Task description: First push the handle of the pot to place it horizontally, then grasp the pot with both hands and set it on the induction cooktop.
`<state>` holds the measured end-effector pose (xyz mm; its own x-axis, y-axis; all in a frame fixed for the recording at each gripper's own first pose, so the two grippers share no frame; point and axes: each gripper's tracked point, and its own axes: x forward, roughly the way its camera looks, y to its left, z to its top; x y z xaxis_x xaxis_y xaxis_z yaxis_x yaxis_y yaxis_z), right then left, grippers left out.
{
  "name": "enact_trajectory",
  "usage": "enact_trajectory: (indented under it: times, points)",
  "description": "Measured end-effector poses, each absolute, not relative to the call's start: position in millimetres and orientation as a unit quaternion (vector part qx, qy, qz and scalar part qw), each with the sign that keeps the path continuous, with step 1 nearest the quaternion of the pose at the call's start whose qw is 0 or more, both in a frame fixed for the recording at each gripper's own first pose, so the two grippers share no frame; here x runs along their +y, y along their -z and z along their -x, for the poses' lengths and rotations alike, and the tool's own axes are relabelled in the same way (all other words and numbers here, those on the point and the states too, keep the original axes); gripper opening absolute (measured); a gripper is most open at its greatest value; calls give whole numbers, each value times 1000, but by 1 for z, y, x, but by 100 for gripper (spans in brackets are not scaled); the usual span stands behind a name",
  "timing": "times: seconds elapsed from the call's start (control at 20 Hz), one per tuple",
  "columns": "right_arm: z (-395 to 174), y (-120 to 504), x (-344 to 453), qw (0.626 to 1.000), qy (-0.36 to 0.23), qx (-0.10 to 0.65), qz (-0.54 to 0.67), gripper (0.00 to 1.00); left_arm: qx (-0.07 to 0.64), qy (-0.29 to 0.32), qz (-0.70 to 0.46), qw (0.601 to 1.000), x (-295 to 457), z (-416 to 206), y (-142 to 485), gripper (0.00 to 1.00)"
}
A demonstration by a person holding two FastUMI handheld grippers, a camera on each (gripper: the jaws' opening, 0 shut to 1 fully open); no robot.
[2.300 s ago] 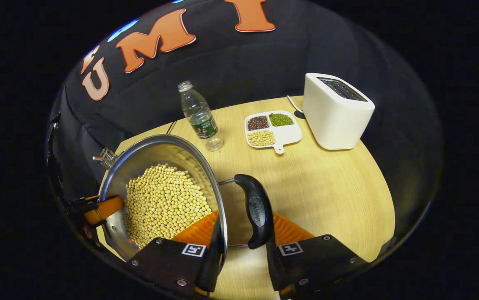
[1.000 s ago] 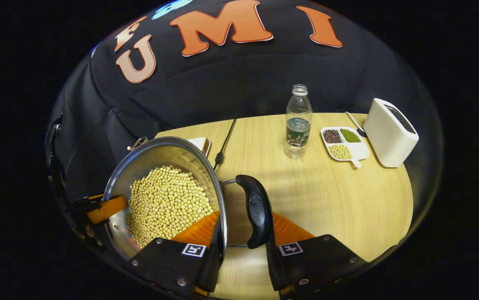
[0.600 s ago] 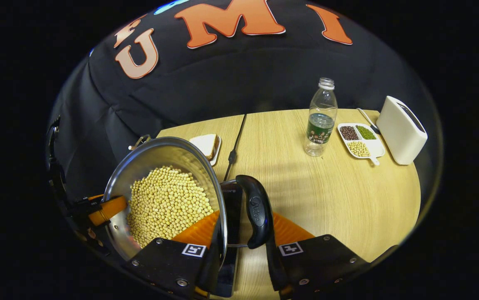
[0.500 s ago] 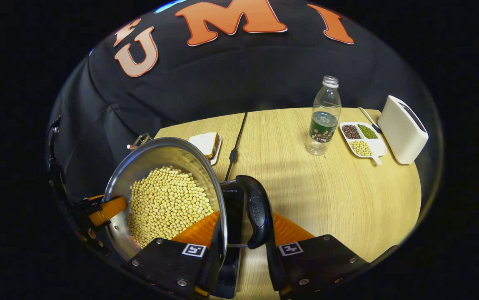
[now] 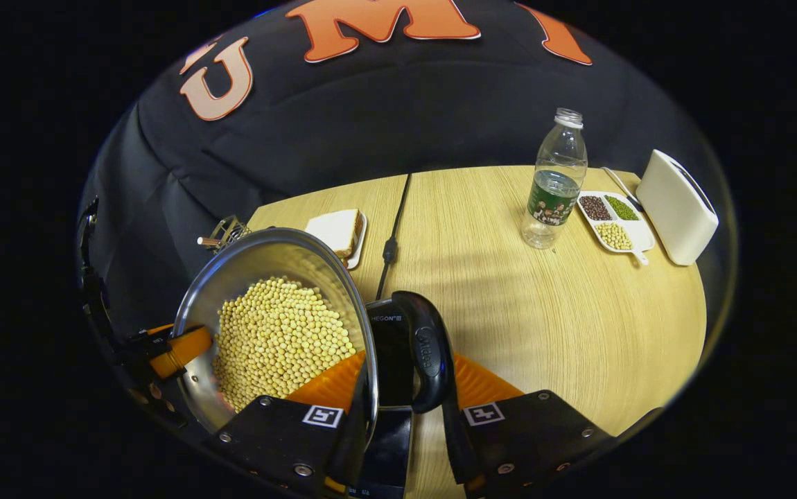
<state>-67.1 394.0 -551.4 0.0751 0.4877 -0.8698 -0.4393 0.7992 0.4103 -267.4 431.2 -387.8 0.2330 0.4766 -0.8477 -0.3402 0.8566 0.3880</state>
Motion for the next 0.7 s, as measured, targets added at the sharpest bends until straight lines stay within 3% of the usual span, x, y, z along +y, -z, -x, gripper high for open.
enact_trajectory:
  times: [0.25,0.7]
  points:
    - [70,547,398,732,-313,605,-7,49,573,-260,-55,776,427,262,406,70]
    - [63,547,403,724,-328,606,11,51,585,-285,-41,758,422,271,417,76]
